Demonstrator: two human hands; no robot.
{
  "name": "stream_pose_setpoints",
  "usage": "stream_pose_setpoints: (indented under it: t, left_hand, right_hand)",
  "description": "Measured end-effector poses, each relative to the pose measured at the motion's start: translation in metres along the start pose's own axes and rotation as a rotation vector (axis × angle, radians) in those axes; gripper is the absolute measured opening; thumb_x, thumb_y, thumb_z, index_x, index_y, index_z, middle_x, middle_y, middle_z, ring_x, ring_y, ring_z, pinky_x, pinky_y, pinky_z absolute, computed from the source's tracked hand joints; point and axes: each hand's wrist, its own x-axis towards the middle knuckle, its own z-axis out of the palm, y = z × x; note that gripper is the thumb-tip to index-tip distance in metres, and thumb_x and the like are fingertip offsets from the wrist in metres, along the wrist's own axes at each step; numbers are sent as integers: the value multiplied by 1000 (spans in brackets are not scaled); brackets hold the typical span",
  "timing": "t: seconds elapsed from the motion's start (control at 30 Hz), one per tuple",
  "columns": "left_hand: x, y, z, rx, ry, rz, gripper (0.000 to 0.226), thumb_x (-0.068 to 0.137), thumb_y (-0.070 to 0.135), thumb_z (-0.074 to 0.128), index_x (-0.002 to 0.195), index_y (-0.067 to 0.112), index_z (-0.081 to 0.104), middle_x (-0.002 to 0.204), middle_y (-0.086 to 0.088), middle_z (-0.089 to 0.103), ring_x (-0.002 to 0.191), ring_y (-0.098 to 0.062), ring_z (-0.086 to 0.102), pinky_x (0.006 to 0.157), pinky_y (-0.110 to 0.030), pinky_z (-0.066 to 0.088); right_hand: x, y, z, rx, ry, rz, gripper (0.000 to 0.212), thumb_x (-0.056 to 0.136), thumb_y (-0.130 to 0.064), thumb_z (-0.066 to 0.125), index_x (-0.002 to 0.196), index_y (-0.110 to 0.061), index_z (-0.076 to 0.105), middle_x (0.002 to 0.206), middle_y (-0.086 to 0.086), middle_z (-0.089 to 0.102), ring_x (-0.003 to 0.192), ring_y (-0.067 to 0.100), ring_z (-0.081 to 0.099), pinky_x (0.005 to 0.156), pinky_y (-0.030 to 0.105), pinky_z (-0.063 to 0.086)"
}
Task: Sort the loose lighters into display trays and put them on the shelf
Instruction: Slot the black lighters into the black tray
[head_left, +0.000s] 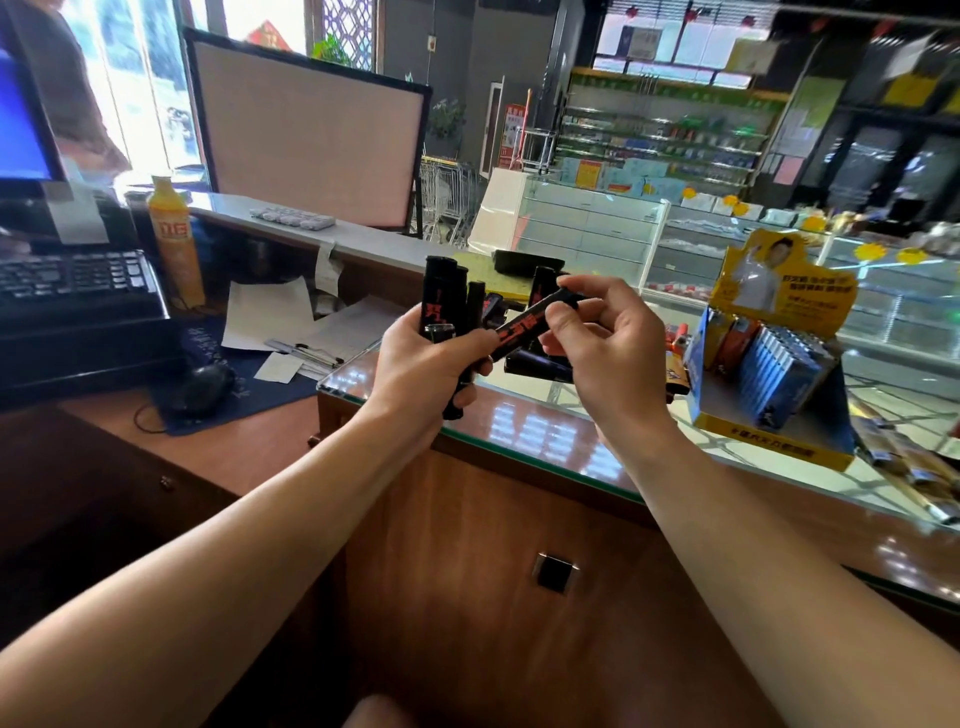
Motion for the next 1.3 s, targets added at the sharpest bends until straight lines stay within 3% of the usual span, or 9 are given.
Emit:
stream_pose_setpoints:
  t: [0.23,0.33,0.5,0.6,0.7,0.87,1.0,1.3]
  left_hand:
    - [8,-1,-3,-21,21,-72,19,85,-1,71,85,8,54,70,-17,58,56,-22,48,40,-25,31]
    - [12,1,-3,-44,-11,-143,18,85,-2,70,89,5,53,76,-18,59,56,-20,53,37,-22,31]
    - [19,2,-3,-54,-86,-264,29,90,4,66,115,-3,55,78,-16,64,53,-16,55,35,-20,29]
    - [22,2,-2,-50,-115,-286,26,91,8,65,113,-1,55,76,-14,66,53,-16,55,34,-19,29]
    - [25,2,-1,-42,-108,-271,17,91,9,68,101,3,55,81,-17,68,53,-18,58,34,-20,29]
    - [36,2,-3,-43,-85,-240,11,90,8,68,95,4,59,77,-14,68,53,-17,57,35,-19,30]
    - [48,-1,-2,-22,-89,-218,12,89,11,70,92,4,62,78,-15,68,54,-18,59,35,-20,31]
    - [90,1,9,-30,-45,-133,13,87,9,73,82,5,61,72,-14,64,51,-20,58,36,-20,31]
  right_hand:
    - [2,3,-7,-35,-111,-23,33,89,-1,66,112,-25,63,94,4,70,80,19,72,71,26,58]
    - [6,3,-13,-79,-166,-91,36,88,1,67,109,-28,62,97,6,70,84,23,71,77,37,60]
    - [11,6,-22,-175,-235,-163,27,86,-4,71,105,-23,66,98,-4,70,82,17,70,72,31,56]
    - [14,9,-24,-168,-191,-154,23,84,-5,72,97,-24,70,89,-3,73,79,14,71,70,26,52]
    - [19,13,-25,-152,-93,-147,23,87,-8,71,95,-30,72,80,-7,72,74,13,69,71,28,54]
    - [35,23,-28,-138,10,-78,20,91,-9,67,98,-27,72,80,-8,72,70,13,70,74,33,58]
    - [45,27,-27,-187,32,-81,26,91,-11,67,91,-37,69,74,-10,70,66,9,68,70,31,57]
    - [93,26,-29,-360,119,-113,15,89,-17,70,97,-30,70,86,-11,71,81,10,70,79,35,59]
